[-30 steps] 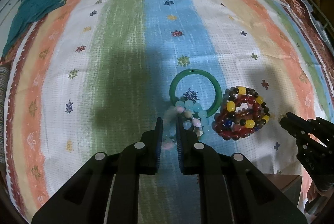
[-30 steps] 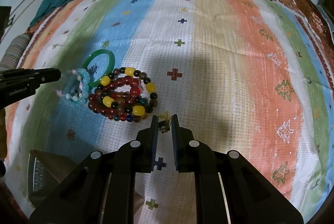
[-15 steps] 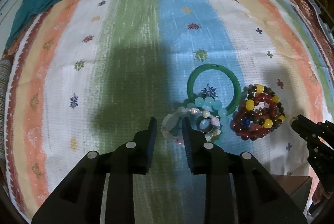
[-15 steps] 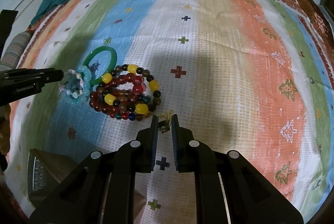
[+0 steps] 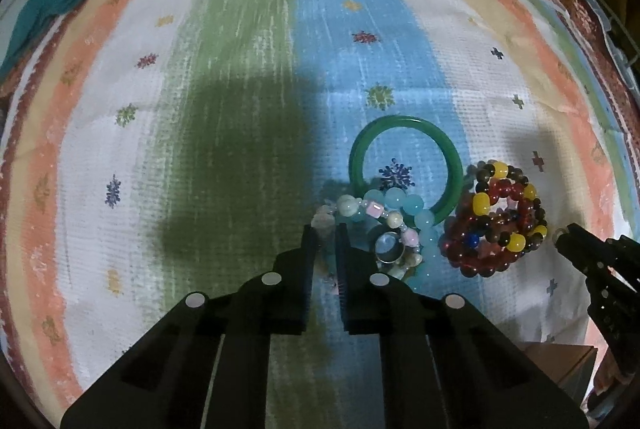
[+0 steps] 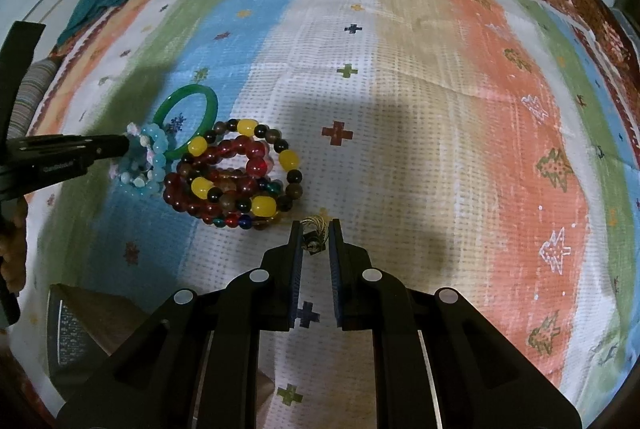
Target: Organize jewelry
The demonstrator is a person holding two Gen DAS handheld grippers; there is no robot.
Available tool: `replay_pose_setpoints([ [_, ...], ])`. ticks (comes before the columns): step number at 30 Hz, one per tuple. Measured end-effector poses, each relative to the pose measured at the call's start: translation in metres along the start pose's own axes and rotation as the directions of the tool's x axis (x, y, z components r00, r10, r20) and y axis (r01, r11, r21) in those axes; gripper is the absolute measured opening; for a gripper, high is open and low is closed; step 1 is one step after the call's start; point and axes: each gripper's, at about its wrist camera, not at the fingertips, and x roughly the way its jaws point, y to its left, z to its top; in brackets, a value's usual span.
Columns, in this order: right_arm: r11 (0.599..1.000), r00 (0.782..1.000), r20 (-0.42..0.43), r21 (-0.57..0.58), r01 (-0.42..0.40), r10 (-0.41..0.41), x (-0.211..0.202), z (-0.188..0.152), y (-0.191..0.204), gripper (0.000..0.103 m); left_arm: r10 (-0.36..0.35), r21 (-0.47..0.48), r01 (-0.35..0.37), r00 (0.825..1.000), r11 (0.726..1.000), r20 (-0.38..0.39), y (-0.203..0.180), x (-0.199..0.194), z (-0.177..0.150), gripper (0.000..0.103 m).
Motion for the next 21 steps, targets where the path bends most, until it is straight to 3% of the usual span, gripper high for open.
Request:
replay_pose_setpoints([
  [13,1.000,1.000,0.015,-0.004,0.000,0.000,-0.009,-0.002,0.001,0.014,0.018,0.032,-0.019,0.999,0.999,0.030,-0.008,-0.022,-0.004,0.009],
  [21,1.000,0.998,0.058,0.008,0.001,-0.001,-0.031,-0.006,0.001,0.014,0.009,0.054,-0.015,0.994,0.998,0.113,-0.030,-0.054,-0.008,0.008],
])
